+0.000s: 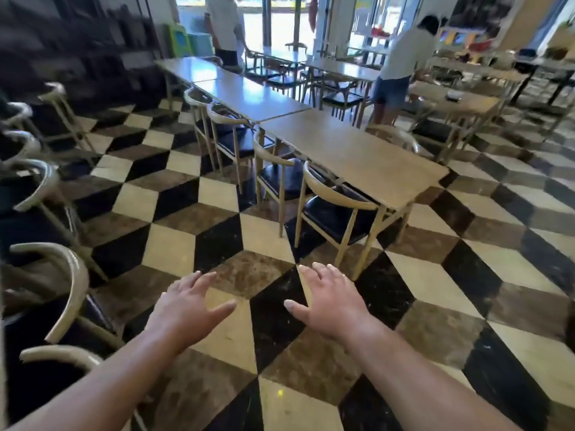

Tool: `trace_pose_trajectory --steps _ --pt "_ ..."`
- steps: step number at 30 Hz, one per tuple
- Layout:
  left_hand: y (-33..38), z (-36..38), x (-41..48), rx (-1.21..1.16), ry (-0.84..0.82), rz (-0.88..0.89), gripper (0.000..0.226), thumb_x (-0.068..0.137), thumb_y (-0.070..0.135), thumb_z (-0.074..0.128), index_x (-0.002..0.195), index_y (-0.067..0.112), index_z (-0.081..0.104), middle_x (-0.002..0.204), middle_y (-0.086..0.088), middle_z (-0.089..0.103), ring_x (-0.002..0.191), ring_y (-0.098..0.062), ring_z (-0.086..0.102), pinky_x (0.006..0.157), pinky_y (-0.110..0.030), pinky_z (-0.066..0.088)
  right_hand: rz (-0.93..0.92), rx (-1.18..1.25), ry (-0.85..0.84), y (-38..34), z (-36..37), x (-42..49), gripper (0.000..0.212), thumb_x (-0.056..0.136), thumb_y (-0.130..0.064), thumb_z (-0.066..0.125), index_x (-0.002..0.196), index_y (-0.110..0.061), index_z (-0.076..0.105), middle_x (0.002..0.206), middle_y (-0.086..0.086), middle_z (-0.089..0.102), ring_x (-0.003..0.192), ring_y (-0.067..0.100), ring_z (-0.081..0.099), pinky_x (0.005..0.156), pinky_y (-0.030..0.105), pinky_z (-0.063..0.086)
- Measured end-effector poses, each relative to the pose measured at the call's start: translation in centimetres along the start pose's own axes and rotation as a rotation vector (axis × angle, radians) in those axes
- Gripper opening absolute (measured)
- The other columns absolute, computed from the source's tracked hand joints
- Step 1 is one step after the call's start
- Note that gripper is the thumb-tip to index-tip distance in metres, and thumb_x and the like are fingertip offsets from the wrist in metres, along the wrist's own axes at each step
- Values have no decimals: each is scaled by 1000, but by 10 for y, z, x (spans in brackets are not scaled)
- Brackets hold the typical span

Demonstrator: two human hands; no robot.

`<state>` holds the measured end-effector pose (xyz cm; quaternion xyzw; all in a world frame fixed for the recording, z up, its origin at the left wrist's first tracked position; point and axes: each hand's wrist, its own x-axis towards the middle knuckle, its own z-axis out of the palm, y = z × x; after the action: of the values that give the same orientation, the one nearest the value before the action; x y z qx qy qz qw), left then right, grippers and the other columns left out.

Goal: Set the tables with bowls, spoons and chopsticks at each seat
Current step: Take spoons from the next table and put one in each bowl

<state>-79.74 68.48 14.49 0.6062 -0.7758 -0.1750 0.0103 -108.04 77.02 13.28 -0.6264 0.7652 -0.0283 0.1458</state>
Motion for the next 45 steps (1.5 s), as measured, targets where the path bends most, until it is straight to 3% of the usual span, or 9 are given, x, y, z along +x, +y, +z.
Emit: trace_pose_trajectory --steps 6,11,19,25,32,39,45 --pt "-20 -25 56 -29 57 -219 102 82 95 45 167 40 28 176 4 29 163 -24 26 127 -50 31 -164 -48 -78 -11 -25 139 101 86 -93 36 168 -38 18 178 2 25 166 32 15 132 56 17" --pt "-59 -41 112 -63 74 -358 100 87 90 47 168 37 26 177 2 27 164 -23 22 129 -48 28 -360 -67 -77 -72 -25 244 104 80 -97 28 166 -40 17 177 2 28 165 31 18 133 57 18" --pt "-178 -63 236 -204 90 -504 97 88 85 53 168 36 27 177 3 27 163 -23 23 129 -48 29 -462 -161 -166 -197 -22 407 98 87 -92 37 168 -41 15 178 0 26 165 29 21 133 55 22" --pt "-257 -132 313 -224 150 -556 99 85 88 52 167 38 28 176 1 29 162 -27 24 125 -53 35 -496 -166 -174 -290 -66 509 97 90 -89 44 169 -37 20 176 1 31 163 31 27 128 54 31" --pt "-326 -197 401 -220 228 -594 95 88 85 53 167 38 27 176 3 28 163 -27 23 124 -53 37 -651 -118 -146 -397 -81 615 95 88 -87 47 167 -38 25 174 -2 35 161 27 30 128 51 29" --pt "-429 -216 486 -242 242 -811 99 84 90 47 167 39 28 176 1 29 161 -29 25 124 -51 36 -837 -131 -184 -508 -44 754 92 93 -83 45 167 -31 28 171 0 39 158 26 34 126 49 35" --pt "-499 -255 530 -361 363 -1021 89 90 73 67 163 30 40 169 -6 38 155 -31 32 125 -49 34 -951 -188 -208 -618 -52 867 92 91 -87 44 164 -31 36 165 0 47 153 27 43 121 47 42"
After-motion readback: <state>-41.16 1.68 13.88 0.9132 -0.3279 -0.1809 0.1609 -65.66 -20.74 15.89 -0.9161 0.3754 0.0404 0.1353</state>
